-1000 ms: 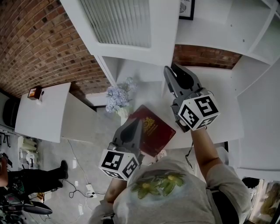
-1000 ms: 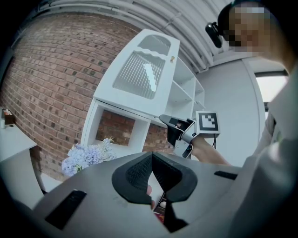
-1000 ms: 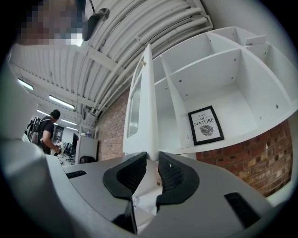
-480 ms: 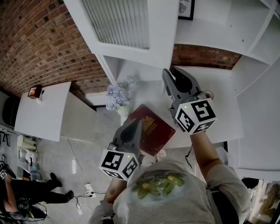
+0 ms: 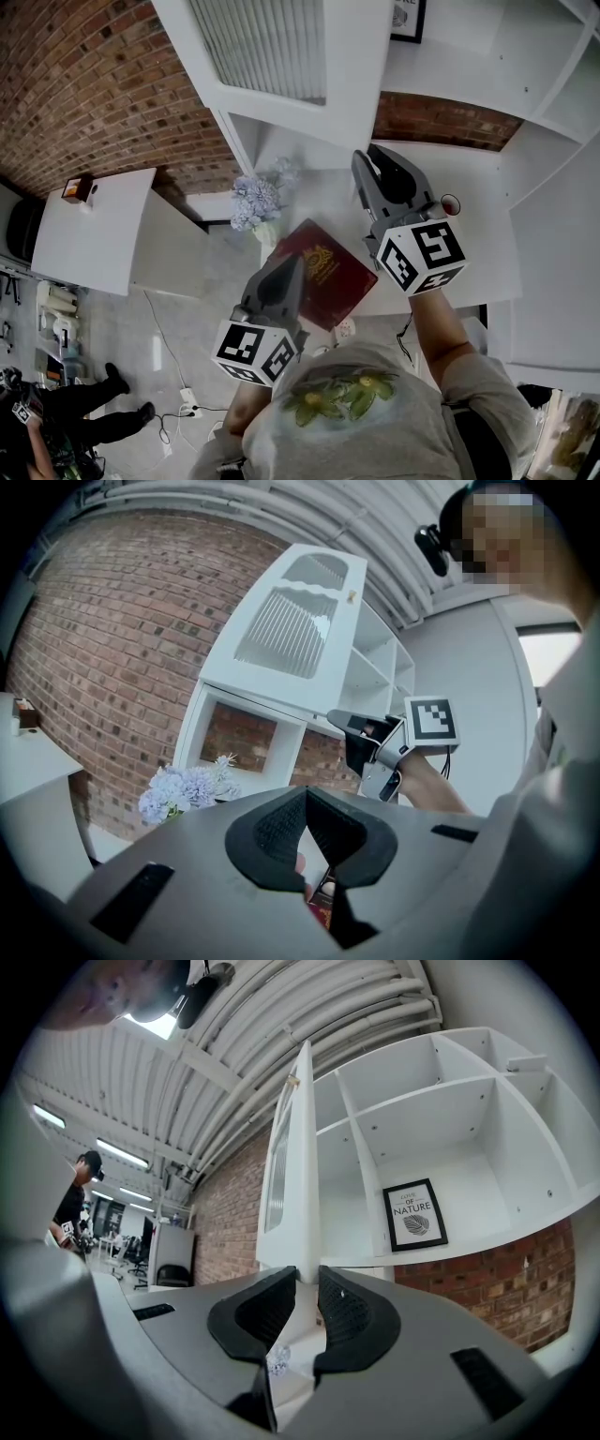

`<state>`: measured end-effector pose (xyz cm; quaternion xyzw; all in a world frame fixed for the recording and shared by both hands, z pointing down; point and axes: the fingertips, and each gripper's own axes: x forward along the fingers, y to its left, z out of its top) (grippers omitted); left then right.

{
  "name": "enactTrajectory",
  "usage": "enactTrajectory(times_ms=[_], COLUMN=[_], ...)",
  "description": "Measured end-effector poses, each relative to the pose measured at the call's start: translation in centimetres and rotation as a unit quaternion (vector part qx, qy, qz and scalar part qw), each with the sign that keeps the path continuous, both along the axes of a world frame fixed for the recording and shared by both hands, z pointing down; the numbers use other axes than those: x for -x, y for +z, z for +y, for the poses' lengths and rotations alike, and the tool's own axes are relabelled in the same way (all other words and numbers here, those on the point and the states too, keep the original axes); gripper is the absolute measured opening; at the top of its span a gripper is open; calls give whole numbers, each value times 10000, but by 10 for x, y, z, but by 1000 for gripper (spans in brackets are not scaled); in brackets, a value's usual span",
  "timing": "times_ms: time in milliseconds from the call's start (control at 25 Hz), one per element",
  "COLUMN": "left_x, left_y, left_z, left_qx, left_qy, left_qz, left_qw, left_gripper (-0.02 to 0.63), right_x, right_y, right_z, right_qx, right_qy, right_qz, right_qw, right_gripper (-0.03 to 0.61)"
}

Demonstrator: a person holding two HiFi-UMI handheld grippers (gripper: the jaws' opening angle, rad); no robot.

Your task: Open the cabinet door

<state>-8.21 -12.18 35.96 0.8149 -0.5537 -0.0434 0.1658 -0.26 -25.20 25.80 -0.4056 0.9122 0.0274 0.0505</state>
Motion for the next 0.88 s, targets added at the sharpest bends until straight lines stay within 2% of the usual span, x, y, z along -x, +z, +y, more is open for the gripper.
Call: enactTrajectory(times_ms=[880], left_x=[9], left_y=[-1], left_z=[14], left_qx=[17], left_qy=[-33], left_qz=[12], left_qw=[10000], left_gripper=[9], right_x=[13], right_y=[-1], right_z=[37], right_qx=[19], right_qy=[-71], right_qz=[91], right_qw=[9999], right_gripper=[75])
